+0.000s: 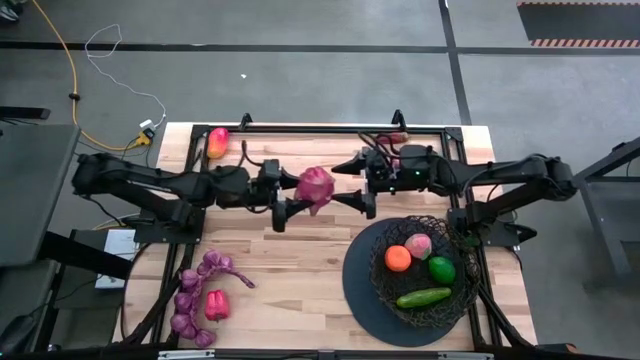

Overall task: Build produce basket
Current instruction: Put the pink dragonfruit into the basket

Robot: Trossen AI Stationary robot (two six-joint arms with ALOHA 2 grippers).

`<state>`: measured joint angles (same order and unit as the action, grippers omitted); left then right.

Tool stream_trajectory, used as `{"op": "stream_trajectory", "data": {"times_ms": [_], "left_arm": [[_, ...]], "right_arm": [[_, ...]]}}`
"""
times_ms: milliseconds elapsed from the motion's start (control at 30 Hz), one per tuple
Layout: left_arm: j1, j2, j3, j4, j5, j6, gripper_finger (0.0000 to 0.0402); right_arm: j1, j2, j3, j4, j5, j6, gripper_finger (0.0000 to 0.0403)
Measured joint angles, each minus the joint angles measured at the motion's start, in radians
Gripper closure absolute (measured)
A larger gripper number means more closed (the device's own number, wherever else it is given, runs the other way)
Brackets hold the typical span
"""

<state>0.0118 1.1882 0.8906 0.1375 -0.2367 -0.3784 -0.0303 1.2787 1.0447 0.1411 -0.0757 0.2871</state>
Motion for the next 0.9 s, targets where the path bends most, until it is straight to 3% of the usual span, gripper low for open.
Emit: {"op": "stream_trajectory", "data": {"times_ms": [767,900], "left_arm": [[0.014,0.059,0.000,0.045,0.018,0.041,0.0105],[0.015,0.058,0.000,0.038,0.040,0.041,0.0105]], "right_arm": [[0.000,0.060,0.026,-0.049,-0.045,0.052,0.0016],[0.000,0.060,0.026,-0.052,-0.046,0.057,0.0031]]}}
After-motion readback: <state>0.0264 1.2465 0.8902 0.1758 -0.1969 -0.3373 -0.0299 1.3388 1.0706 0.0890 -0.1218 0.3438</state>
